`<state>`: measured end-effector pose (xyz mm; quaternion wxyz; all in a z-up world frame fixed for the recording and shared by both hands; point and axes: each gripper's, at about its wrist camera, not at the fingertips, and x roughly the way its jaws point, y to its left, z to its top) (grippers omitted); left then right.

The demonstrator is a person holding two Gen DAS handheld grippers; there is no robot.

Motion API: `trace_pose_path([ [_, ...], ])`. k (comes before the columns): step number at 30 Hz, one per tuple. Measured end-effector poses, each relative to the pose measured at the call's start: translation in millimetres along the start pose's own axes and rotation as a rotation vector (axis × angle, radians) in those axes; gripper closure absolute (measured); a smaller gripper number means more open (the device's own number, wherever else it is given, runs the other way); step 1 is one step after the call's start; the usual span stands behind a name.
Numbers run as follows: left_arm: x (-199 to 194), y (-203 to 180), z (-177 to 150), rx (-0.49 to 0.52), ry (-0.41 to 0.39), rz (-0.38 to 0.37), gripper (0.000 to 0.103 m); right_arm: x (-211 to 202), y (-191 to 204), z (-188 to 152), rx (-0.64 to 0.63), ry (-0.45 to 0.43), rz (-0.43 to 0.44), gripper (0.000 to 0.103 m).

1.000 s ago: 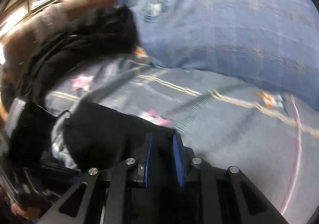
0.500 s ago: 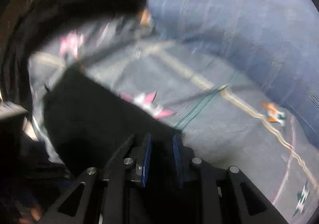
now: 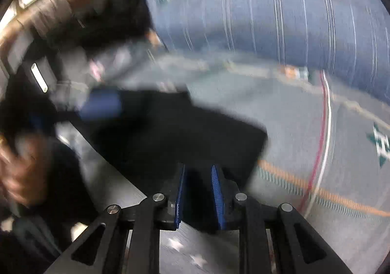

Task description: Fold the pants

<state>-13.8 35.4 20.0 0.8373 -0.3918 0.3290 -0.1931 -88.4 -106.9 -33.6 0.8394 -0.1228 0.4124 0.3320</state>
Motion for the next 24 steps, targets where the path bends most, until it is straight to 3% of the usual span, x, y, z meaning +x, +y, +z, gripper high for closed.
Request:
trace_pose_path([
  [1, 14, 7, 7, -0.024, 0.025, 0.056, 0.028, 6, 3, -1, -0.021, 0.015, -0.011, 0.082],
  [3, 31, 29, 11, -0.041, 0.045, 0.241, 0.029, 4, 3, 0, -0.018, 0.014, -0.003, 0.079],
  [4, 35, 42, 8, -0.06, 0.057, 0.257, 0.035, 5, 2, 0, 0.004, 0.013, 0.007, 0.078],
  [9, 33, 38, 6, -0.015, 0.047, 0.286, 0.034, 4, 6, 5, 0.019, 0.006, 0.005, 0.076],
  [13, 38, 38, 12, 0.003, 0.037, 0.315, 0.035, -14, 11, 6, -0.007, -0.07, -0.002, 0.076],
  [16, 44, 36, 13, 0.005, 0.026, 0.316, 0.034, 8, 9, 2, 0.003, 0.007, -0.027, 0.069],
  [22, 51, 19, 2, 0.131, 0.008, 0.407, 0.034, 10, 13, 5, 0.002, 0.008, -0.038, 0.058],
  [24, 54, 13, -4, 0.178, -0.008, 0.443, 0.034, 10, 10, 4, 0.022, 0.001, -0.001, 0.046],
])
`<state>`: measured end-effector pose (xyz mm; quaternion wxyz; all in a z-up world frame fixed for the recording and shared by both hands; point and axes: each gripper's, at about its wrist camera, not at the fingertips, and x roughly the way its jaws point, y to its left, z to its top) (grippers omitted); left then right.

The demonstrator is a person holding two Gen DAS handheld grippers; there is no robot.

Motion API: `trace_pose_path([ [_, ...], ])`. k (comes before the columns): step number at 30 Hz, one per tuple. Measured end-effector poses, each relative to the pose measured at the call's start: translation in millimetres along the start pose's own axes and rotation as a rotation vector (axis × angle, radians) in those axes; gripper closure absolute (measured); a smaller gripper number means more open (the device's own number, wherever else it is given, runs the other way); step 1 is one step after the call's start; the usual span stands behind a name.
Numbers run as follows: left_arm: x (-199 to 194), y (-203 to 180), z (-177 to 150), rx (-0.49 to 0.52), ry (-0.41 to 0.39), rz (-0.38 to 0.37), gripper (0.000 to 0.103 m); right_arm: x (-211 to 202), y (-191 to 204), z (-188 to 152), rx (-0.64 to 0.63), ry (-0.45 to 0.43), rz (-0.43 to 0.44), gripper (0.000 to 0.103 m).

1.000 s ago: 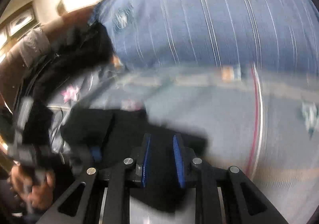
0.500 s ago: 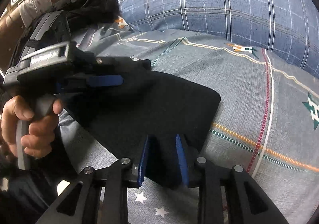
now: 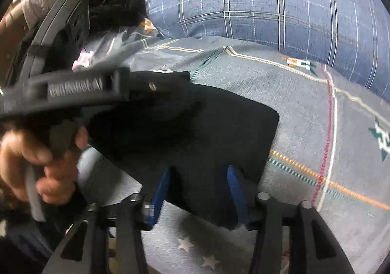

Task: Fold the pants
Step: 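Grasp the folded pants' edge with the right gripper while the left gripper lifts its edge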

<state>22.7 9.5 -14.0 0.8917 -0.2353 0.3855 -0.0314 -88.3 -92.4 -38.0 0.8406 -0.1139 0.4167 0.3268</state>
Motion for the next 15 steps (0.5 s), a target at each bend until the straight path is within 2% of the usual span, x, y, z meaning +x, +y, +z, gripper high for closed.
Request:
trace_pose_path([
  [2, 1, -4, -5, 0.029, -0.026, 0.028, 0.034, -2, 4, -4, -0.029, 0.001, 0.015, 0.037],
  [4, 2, -8, -9, 0.052, -0.05, 0.054, 0.034, -1, 12, -6, -0.069, -0.001, -0.014, 0.034],
  [5, 2, -9, -10, 0.056, -0.057, 0.06, 0.033, 0, 17, -8, -0.092, -0.005, -0.025, 0.028],
  [6, 2, -9, -10, 0.055, -0.06, 0.06, 0.032, 1, 20, -9, -0.101, -0.007, -0.026, 0.021],
  [9, 3, -7, -10, 0.045, -0.07, 0.055, 0.031, 7, 27, -9, -0.127, -0.005, -0.028, 0.01],
  [11, 3, -6, -9, 0.036, -0.071, 0.048, 0.031, 10, 30, -9, -0.134, 0.003, -0.025, 0.005],
  [15, 2, -4, -8, 0.017, -0.067, 0.031, 0.031, 13, 33, -9, -0.165, 0.027, -0.037, 0.005],
])
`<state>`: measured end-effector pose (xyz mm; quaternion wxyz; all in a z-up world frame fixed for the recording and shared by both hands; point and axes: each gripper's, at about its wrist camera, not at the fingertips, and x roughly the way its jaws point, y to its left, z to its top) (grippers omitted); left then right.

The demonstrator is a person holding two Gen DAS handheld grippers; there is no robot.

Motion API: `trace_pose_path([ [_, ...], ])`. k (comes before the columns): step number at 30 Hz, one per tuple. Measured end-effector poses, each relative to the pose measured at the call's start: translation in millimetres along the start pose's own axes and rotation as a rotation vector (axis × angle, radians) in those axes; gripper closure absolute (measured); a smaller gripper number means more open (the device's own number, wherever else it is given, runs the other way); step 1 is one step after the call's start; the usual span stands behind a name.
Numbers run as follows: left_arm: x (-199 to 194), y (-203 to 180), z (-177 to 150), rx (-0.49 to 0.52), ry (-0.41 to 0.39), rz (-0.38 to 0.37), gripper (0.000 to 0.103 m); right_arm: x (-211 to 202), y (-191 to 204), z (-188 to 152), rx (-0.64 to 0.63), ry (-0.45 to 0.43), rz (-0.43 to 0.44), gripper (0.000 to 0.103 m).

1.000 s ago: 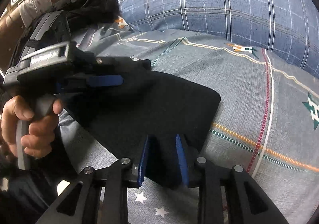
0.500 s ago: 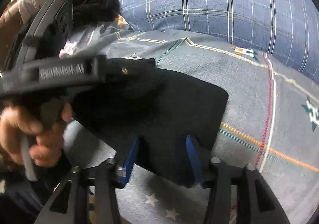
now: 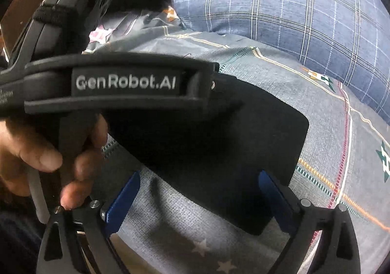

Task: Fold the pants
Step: 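Grasp the folded pants' edge with the right gripper while the left gripper lifts its edge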

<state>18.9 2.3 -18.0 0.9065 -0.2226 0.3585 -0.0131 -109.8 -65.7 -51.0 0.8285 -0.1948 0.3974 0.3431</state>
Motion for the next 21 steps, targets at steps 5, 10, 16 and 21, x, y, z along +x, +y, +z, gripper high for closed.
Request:
trace_pose_path([
  [5, 0, -1, 0, 0.005, 0.003, -0.003, 0.031, 4, 2, 3, -0.002, 0.027, -0.011, 0.002],
  [10, 1, -5, -1, 0.033, 0.003, 0.013, 0.031, 5, 7, 2, -0.031, 0.033, -0.029, 0.002],
  [16, 1, -4, -2, 0.042, 0.002, 0.011, 0.031, 4, 12, 1, -0.053, 0.024, -0.052, 0.002],
  [21, -40, 15, 17, -0.083, -0.007, -0.058, 0.031, -1, 9, 1, -0.005, 0.013, -0.039, 0.004],
])
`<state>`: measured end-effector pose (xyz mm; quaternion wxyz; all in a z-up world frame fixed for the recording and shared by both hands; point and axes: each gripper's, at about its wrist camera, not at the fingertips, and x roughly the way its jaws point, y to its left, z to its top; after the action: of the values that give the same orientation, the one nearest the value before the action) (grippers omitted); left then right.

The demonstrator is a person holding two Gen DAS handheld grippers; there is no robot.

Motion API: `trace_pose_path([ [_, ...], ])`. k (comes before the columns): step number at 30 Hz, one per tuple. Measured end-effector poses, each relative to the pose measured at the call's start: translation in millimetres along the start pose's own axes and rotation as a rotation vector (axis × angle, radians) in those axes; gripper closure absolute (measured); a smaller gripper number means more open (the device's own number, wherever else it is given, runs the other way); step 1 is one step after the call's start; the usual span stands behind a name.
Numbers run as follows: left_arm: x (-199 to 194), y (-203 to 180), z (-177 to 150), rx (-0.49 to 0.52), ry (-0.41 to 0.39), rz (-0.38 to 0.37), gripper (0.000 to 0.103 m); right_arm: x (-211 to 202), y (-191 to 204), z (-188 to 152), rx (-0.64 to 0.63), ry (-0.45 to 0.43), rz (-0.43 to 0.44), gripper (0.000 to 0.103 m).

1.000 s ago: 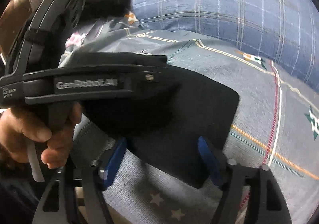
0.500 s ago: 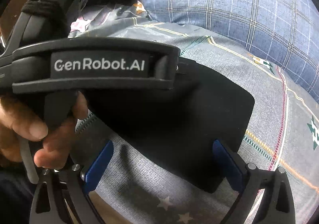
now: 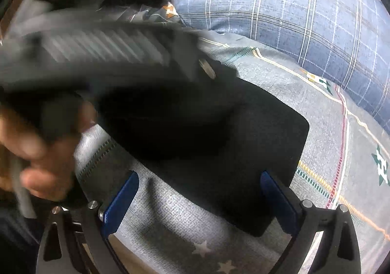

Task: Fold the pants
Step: 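Grasp the folded pants' edge with the right gripper while the left gripper lifts its edge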

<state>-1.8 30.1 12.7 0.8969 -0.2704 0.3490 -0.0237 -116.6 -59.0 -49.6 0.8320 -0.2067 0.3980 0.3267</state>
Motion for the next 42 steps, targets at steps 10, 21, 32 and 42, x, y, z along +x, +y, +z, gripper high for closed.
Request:
trace_pose_path([
  [10, -165, 141, -22, -0.402, -0.073, 0.051, 0.016, -44, -43, 11, 0.274, -0.214, 0.097, 0.023],
  [21, -136, 241, -47, -0.756, -0.013, -0.075, 0.016, -15, -32, 18, 0.24, -0.117, 0.084, 0.023],
  [32, -131, 263, -49, -0.844, -0.119, -0.123, 0.027, -10, -30, 17, 0.221, -0.109, 0.065, 0.023],
  [42, -130, 263, -50, -0.801, -0.096, 0.0, 0.067, -8, -28, 16, 0.208, -0.106, 0.057, 0.022],
])
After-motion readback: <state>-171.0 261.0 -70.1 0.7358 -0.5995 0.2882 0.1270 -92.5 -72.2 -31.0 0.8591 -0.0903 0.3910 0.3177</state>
